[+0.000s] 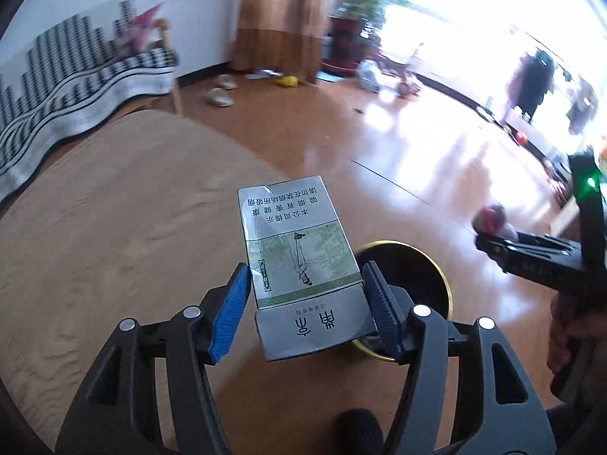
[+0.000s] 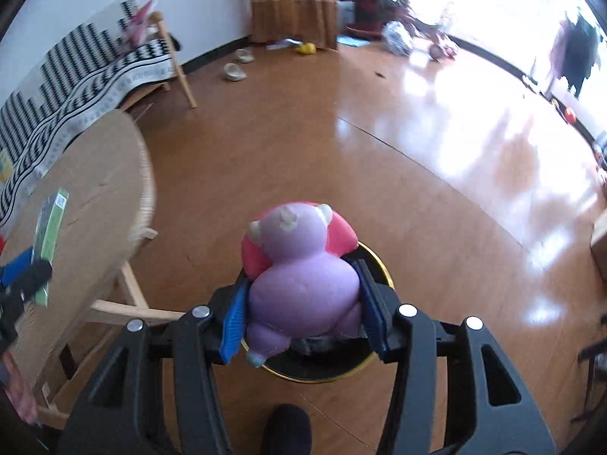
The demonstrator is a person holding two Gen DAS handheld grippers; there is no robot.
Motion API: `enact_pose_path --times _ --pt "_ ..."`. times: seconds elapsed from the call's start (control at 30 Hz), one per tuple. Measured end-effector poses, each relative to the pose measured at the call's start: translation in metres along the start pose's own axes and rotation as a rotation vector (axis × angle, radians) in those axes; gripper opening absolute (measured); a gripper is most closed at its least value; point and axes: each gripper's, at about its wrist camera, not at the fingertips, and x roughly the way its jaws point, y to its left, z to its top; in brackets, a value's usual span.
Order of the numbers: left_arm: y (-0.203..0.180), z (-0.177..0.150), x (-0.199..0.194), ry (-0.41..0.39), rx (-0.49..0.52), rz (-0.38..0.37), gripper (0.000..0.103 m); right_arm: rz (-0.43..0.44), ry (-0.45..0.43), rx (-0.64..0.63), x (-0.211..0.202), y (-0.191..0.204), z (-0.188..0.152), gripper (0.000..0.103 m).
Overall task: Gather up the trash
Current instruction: 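Carry cigarette box and toy over the black bin and open both tools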
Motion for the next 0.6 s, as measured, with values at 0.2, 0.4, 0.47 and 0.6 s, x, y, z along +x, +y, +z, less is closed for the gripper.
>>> enact_pose_path --times 0.2,0.4,0.47,0.6 --pt "-0.045 -0.001 0.026 0.02 0.072 -0.073 0.06 -0.009 0.054 0.027 0.015 -0.027 -0.008 0.051" --pt "-0.051 -0.001 0.038 0.029 0.118 -0.086 0.06 0.011 0.101 0.035 0.033 -0.027 0.001 0.052" --pt "-0.046 0.0 0.043 0.039 0.109 -0.083 0.06 0.012 0.11 0.025 0.037 -0.023 0.002 0.052" --pt "-0.048 -0.002 0.051 0.059 0.104 -0.082 0.06 0.032 0.132 0.014 0.043 -0.019 0.002 0.052"
